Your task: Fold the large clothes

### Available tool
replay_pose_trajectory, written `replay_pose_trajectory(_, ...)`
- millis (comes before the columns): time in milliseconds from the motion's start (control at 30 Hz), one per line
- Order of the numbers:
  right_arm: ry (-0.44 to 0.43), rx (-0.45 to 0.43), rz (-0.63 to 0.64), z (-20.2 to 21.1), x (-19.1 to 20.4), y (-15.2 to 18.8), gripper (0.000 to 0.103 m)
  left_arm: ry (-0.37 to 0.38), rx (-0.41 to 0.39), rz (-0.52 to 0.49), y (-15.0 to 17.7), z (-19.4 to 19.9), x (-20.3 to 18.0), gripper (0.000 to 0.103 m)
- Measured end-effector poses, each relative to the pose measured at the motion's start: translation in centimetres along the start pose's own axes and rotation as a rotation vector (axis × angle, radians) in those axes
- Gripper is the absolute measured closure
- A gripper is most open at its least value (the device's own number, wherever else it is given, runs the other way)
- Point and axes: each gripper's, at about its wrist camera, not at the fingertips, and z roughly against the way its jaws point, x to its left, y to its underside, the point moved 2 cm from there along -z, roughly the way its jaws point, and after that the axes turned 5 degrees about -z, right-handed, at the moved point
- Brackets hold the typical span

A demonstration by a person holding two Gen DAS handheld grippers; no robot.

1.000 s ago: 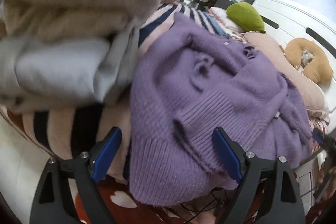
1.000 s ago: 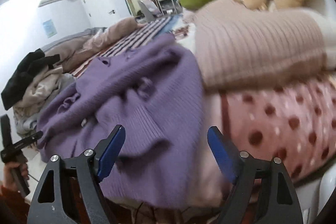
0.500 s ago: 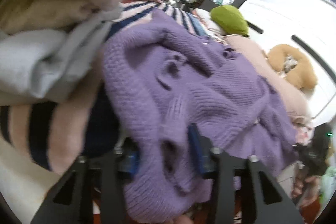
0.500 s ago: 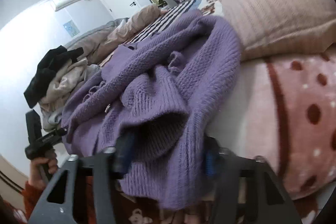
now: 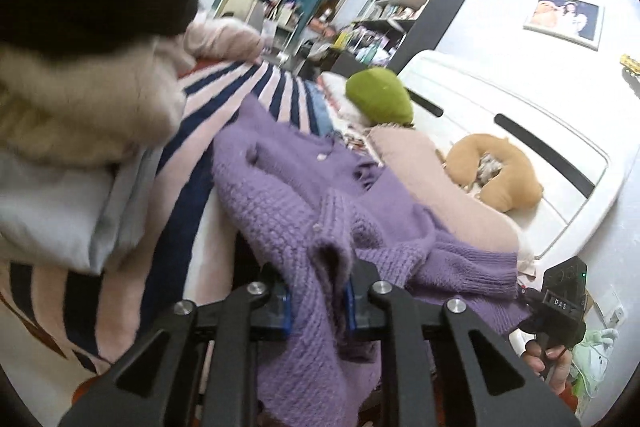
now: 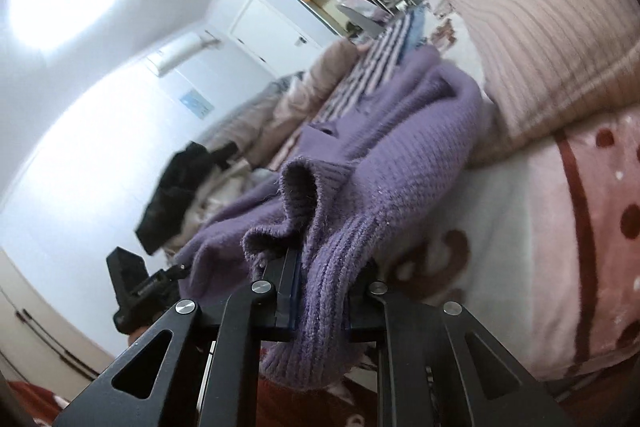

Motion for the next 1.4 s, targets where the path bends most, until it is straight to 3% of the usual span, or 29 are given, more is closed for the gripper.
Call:
replay_pose_trajectory(467,-0.121,-0.081,0.147,8.1,9.5,-2.0,0.094,0.155,-0.243,-0.088,-5.2,11.2,-4.7,0.088)
replay_pose_trajectory(600,-0.038,-0.110,0.186,8.3,10.3,-4.6,0.094,0.107,-0.227,-0.108,-7.5,10.2,-4.5,0.088)
replay_pose_trajectory(667,-0.024,-0.103,0.173,7.5,9.9,-6.2,0.094,0.085,-0.198,-0.108,-8.9,8.7,-4.1,0.088)
replay_pose_trajectory(867,0.049,-0.031,0.163,1.7,7.5,-13.1,0.094,-0.094,-0.059,-0.152,-13.5,0.5,-1.6,0.086)
replay_pose_trajectory(933,0.104,0.006,0.142,-1.2,5.9,-15.7,0.094,-0.165,0.010,-0.190,-14.7,-3.0,-0.9,0.085)
replay_pose_trajectory(1067,0.235,0.098,0.041,-7.3,0.8,-19.9,0.094,-0.225,0.160,-0.188,-15.6,-9.7,1.1,0.085)
replay_pose_trajectory(1133,0.297,0.131,0.012,-9.6,-1.5,-21.1,0.094,-0.251,0.210,-0.192,-15.9,-12.8,1.8,0.085)
replay_pose_trajectory(1233,0.391,0.180,-0.036,-13.4,-5.5,-22.0,0.094,-0.243,0.266,-0.120,-16.5,-16.9,3.5,0.084)
replay_pose_trajectory(1300,0.413,0.199,-0.062,-15.0,-7.3,-22.2,0.094,-0.302,0.322,-0.123,-16.8,-19.8,4.6,0.081)
replay_pose_trajectory(1400,0.449,0.238,-0.110,-17.2,-10.1,-22.1,0.093,-0.315,0.390,-0.095,-16.1,-23.0,6.2,0.077)
